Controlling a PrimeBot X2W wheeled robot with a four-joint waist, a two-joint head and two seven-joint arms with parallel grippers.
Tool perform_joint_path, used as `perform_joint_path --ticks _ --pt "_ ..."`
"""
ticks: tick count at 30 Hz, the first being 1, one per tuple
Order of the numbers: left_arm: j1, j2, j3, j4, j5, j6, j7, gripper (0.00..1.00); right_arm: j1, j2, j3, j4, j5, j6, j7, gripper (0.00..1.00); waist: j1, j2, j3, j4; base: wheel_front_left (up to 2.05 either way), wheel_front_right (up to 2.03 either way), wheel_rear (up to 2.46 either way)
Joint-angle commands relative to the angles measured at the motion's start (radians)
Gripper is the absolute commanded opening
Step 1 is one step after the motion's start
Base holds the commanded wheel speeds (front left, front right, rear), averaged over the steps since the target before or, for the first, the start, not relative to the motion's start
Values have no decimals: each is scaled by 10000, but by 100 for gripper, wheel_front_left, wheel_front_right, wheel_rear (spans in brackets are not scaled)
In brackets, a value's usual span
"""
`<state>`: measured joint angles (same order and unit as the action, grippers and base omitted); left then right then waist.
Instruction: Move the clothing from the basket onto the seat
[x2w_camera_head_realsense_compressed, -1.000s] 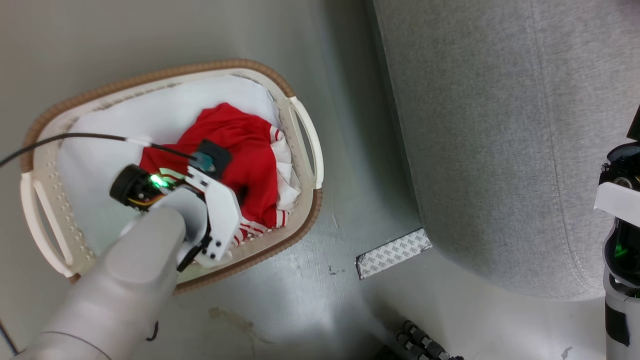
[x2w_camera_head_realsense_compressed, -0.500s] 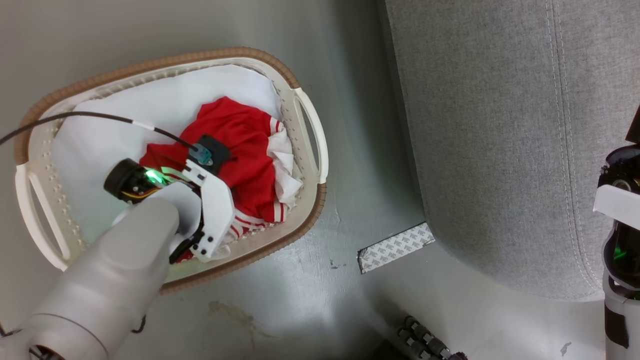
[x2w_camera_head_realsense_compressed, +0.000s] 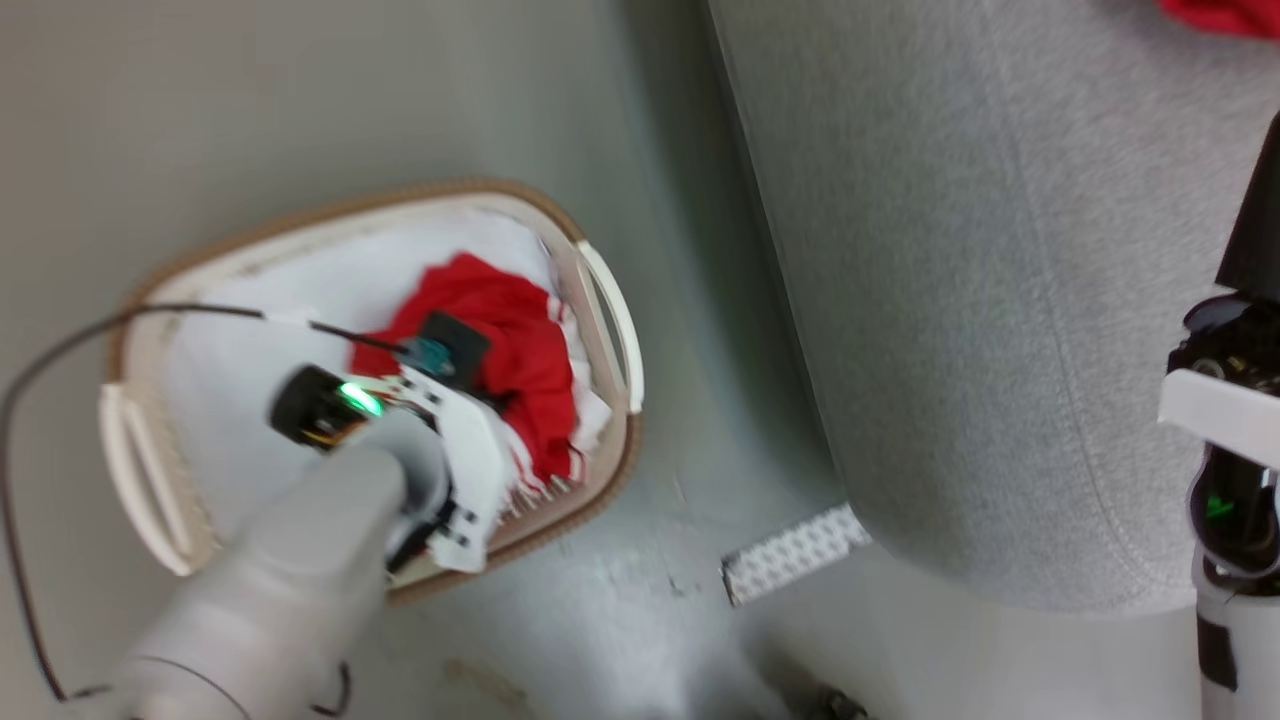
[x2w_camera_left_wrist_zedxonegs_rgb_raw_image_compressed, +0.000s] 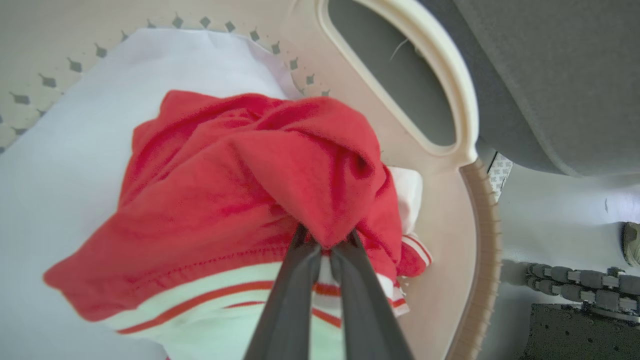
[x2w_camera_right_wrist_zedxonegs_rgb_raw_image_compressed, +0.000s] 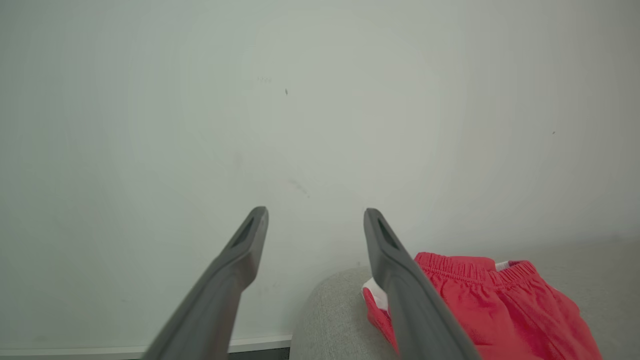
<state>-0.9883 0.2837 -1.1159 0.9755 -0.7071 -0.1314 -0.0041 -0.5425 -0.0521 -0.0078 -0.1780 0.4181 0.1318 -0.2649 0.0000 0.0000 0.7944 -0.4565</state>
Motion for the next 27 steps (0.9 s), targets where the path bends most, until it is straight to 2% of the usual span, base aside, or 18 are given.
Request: perform_joint_path --ticks 1,7,14,21,27 --pt "256 -127 -92 -16 -136 22 -221 0 249 24 -44 97 -175 -22 11 100 0 0 -974 444 0 0 0" --pt "994 -836 -169 10 -701 22 -1520 0 735 8 85 419 -952 -22 9 100 0 0 -2708 1076 0 0 0" --pt "1637 -1412 -198 -224 -1070 22 -2442 0 1394 -496 53 766 -1066 -22 9 100 0 0 -4515 1860 0 0 0" --pt "1909 -1540 158 -992 -954 46 -2605 0 2161 -875 -63 1060 -826 -22 11 100 0 0 -5950 2587 0 0 0" --pt "2231 -1270 971 -2454 -482 326 -2605 0 2881 -1002 -61 1289 -662 -22 11 100 0 0 -6907 3055 0 0 0"
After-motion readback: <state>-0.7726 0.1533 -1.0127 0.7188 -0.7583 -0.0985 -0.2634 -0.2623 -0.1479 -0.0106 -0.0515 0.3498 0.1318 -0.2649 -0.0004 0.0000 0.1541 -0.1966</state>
